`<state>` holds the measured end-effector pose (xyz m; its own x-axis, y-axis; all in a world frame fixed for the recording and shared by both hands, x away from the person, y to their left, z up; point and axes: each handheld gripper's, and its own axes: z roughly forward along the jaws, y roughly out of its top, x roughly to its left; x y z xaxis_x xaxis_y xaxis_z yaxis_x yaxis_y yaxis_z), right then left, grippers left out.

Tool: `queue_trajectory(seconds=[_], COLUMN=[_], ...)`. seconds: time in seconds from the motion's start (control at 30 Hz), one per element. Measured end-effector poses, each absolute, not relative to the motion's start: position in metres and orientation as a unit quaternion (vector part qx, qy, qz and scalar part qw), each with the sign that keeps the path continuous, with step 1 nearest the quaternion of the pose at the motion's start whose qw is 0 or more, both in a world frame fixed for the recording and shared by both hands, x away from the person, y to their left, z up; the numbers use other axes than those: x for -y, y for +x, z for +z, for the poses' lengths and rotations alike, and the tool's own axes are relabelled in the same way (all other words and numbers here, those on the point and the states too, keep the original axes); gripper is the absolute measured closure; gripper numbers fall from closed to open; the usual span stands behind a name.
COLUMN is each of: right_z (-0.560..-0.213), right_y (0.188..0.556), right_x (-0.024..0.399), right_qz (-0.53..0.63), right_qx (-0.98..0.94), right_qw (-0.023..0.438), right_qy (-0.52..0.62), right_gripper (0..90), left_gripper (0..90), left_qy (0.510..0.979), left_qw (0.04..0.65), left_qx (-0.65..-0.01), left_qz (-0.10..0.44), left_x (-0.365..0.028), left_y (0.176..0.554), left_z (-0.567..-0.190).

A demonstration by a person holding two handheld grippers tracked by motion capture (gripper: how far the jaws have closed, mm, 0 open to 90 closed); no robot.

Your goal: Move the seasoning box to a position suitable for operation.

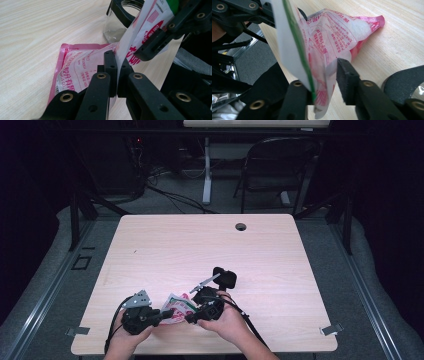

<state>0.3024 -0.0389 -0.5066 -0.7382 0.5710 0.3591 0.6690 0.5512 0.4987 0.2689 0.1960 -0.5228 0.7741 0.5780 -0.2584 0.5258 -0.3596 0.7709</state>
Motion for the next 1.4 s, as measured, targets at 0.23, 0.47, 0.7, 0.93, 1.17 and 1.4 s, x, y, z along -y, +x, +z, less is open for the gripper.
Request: queue_trajectory(seconds=[0.23, 0.47, 0.7, 0.93, 1.17, 1.4], right_z=[-0.508, -0.509, -0.509, -0.508, -0.510, -0.510], right_y=[0.304, 0.304, 0.303, 0.302, 0.303, 0.304], right_x=[0.039, 0.039, 0.039, 0.040, 0.041, 0.042], right_qz=[-0.308, -0.312, -0.317, -0.322, -0.331, -0.323], right_qx=[0.882, 0.883, 0.883, 0.885, 0.882, 0.886], right_qw=[0.079, 0.080, 0.074, 0.063, 0.072, 0.077], right_qy=[-0.347, -0.342, -0.339, -0.329, -0.328, -0.323], right_gripper=[86.1, 89.8, 90.0, 90.0, 90.0, 90.0], left_gripper=[89.9, 89.2, 79.8, 59.5, 47.0, 38.2], left_qy=[0.824, 0.825, 0.823, 0.825, 0.839, 0.836], left_qw=[0.456, 0.456, 0.453, 0.447, 0.429, 0.428], left_qx=[-0.336, -0.333, -0.340, -0.341, -0.326, -0.336], left_qz=[0.029, 0.026, 0.032, 0.060, 0.074, 0.073], left_x=[-0.194, -0.195, -0.197, -0.197, -0.200, -0.213], left_y=[0.269, 0.268, 0.267, 0.265, 0.260, 0.255], left_z=[-0.524, -0.525, -0.525, -0.523, -0.525, -0.538])
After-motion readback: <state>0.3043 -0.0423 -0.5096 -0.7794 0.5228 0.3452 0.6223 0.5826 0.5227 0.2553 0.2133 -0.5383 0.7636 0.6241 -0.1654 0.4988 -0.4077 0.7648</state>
